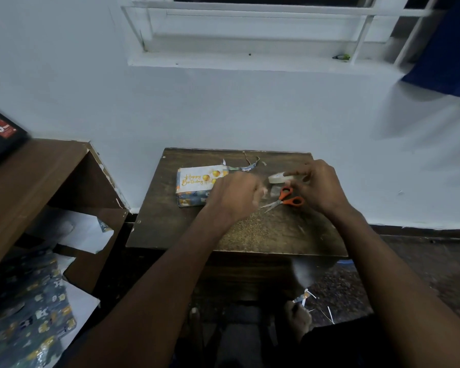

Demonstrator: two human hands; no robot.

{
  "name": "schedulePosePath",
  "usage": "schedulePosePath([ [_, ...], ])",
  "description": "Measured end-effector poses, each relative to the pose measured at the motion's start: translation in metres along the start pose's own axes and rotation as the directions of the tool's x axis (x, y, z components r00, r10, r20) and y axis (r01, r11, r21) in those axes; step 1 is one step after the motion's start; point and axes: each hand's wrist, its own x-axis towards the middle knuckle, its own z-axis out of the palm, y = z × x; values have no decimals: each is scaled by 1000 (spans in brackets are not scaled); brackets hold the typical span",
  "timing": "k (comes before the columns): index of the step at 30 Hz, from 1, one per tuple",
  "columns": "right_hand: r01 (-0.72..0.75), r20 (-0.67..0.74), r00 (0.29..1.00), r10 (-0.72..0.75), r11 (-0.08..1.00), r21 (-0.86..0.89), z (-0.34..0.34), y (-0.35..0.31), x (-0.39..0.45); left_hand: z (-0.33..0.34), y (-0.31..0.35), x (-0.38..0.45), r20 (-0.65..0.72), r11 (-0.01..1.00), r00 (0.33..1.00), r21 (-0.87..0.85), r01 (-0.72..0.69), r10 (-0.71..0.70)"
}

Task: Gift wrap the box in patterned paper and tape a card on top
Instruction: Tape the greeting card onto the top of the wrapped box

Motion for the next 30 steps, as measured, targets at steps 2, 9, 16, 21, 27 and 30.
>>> schedulePosePath([
  [2,-34,41,999,35,999,-32,-2,2,-5,8,14,-1,70,999,998,33,-11,9],
  [9,-110,86,990,115,992,-54,7,19,-9,30,43,-2,131,990,986,110,91,-106],
  [16,-189,141,971,192,981,-38,11,22,-12,40,52,-6,123,925,990,380,17,-68],
  [21,-218,147,963,225,974,-63,16,19,-13,48,43,-10,111,894,993,448,-15,-39],
  [27,-213,168,959,228,972,-101,17,16,-14,48,32,-10,163,908,983,420,9,-85],
  [30,-208,173,959,225,972,-110,17,15,-15,44,31,-11,203,908,974,420,6,-101],
])
